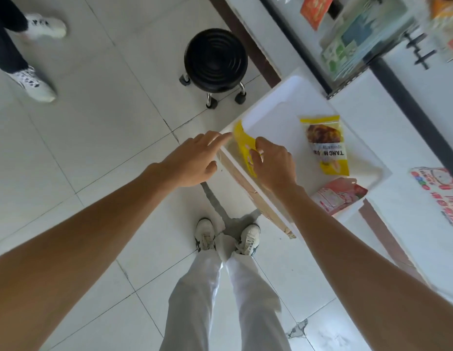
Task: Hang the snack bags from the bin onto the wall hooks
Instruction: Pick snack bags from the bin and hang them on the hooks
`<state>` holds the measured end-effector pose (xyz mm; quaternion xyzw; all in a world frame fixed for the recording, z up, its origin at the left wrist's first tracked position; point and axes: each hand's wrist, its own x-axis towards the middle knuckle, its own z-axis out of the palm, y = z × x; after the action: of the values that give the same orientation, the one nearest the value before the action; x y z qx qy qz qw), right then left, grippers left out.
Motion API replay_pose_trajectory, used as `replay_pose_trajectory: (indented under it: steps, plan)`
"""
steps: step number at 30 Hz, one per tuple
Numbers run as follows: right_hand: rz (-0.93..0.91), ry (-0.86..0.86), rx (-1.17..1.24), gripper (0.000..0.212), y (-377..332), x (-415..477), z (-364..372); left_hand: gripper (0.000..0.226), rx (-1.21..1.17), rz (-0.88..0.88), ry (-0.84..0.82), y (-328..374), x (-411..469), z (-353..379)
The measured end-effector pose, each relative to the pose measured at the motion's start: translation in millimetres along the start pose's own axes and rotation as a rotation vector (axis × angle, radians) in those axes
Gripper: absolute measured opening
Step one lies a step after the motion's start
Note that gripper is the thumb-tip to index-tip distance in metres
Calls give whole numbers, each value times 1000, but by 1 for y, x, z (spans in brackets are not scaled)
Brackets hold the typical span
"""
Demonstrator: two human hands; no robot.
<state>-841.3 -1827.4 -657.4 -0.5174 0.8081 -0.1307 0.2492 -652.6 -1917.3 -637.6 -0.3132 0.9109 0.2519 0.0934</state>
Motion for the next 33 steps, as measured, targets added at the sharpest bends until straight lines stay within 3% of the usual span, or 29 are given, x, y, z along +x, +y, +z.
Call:
replay_pose_trajectory:
  steps: [13,23,26,28,31,33]
  plan:
    - [17,208,197,25,10,-28,-152,62,-135,-31,-4,68,12,-118]
    - [-103,392,317,34,-19,-58,-295,51,-241,12,35,162,9,-233]
    - [-155,461,303,37,-36,-67,-334,38,-359,34,70,200,3,-268]
    - [-180,478,250,38,-47,-72,-355,44,-457,23,137,229,0,-291]
    - [-212,485,94,20,-61,-80,-375,64,-573,-49,243,270,-6,-323]
    - [-205,506,41,20,-72,-86,-383,52,-572,-71,305,288,-7,-339]
